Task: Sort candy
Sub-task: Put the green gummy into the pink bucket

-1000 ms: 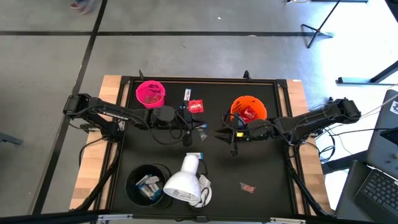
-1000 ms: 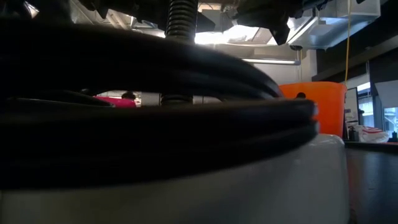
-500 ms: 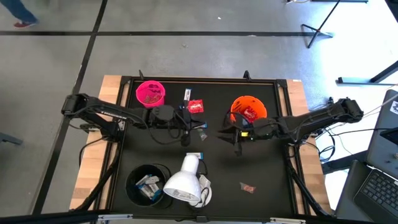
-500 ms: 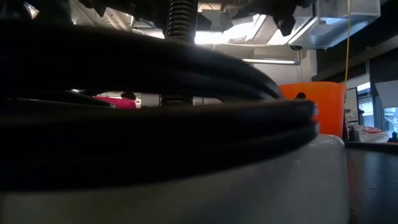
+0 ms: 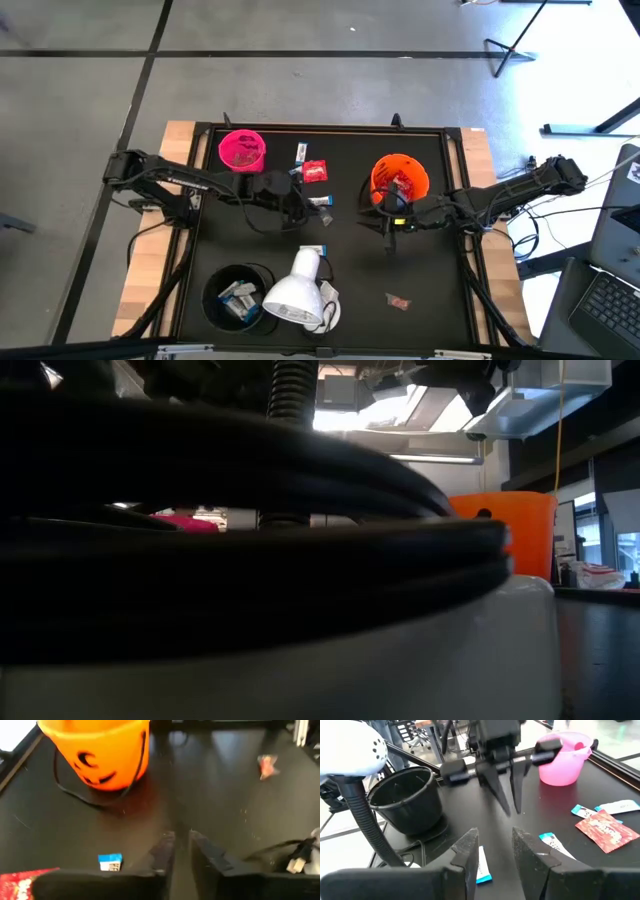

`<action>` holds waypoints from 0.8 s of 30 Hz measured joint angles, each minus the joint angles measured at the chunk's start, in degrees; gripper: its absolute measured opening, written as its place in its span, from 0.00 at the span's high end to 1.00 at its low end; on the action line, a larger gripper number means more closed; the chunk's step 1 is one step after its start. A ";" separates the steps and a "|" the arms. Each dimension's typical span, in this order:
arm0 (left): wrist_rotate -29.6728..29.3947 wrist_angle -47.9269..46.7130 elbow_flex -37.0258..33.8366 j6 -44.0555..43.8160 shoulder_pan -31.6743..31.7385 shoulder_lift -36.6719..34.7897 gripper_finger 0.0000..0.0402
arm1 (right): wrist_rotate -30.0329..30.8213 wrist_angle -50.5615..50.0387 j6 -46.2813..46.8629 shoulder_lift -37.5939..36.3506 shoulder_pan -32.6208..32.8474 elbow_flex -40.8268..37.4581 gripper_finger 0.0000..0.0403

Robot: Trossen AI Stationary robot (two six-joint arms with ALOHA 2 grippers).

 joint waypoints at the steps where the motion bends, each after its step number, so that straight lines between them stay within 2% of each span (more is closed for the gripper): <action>1: 0.04 0.00 0.00 -0.02 0.00 0.86 0.85 | 0.12 -0.09 -0.04 0.00 0.00 0.00 0.71; 5: 0.11 0.76 0.00 0.02 -0.12 5.09 0.72 | 1.06 -0.76 -0.07 0.00 0.00 0.00 0.71; 9: -1.88 1.73 0.00 0.84 0.28 9.70 0.65 | 1.06 -0.75 -0.08 0.00 -0.02 0.00 0.71; 17: -4.23 4.90 0.00 3.58 0.36 16.57 0.63 | 1.54 -0.65 -1.24 0.00 -0.04 0.00 0.71; 24: -5.22 10.45 0.02 6.78 0.37 18.25 0.63 | 1.54 -0.78 -1.39 0.00 -0.04 -0.01 0.71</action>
